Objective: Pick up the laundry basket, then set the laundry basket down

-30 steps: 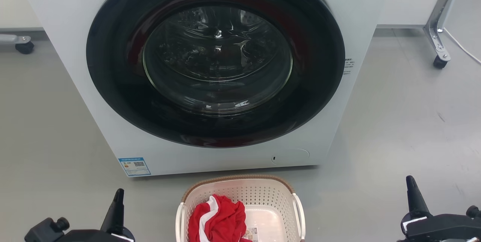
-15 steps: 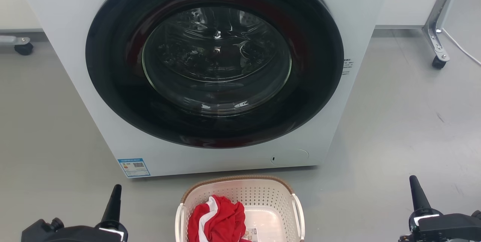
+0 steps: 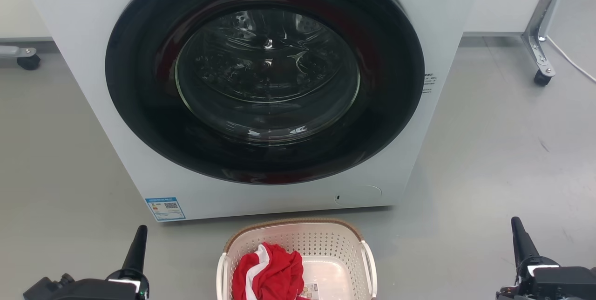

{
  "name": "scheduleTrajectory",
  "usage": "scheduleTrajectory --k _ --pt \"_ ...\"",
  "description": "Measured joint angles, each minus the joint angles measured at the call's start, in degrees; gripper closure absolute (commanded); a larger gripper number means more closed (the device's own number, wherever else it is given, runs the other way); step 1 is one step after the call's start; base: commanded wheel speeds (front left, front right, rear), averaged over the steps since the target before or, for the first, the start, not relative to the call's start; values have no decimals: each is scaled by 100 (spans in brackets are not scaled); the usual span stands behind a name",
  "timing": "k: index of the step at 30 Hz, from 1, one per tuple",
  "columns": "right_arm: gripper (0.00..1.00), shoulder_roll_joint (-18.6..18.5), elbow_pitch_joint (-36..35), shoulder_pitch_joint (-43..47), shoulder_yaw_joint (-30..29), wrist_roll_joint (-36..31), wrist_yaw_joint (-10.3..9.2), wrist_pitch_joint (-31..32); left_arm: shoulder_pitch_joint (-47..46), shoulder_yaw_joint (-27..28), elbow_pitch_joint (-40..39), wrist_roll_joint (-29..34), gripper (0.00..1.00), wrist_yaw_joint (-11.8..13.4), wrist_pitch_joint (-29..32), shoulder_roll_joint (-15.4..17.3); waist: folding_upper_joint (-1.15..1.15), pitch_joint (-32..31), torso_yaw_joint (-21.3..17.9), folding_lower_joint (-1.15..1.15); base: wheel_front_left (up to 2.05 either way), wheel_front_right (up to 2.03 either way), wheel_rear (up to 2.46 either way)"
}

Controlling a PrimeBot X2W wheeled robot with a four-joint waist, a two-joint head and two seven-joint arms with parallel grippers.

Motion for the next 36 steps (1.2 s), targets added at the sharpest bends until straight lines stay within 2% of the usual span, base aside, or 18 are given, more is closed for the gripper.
scheduleTrajectory --k 15,36 --pt "100 109 179 -85 -285 992 196 269 -195 227 213 -899 100 -186 168 -114 0 -13 -16 0 0 0 0" --pt "100 116 183 -110 -292 998 200 270 -201 235 229 -975 100 -187 168 -121 0 -14 -16 0 0 0 0"
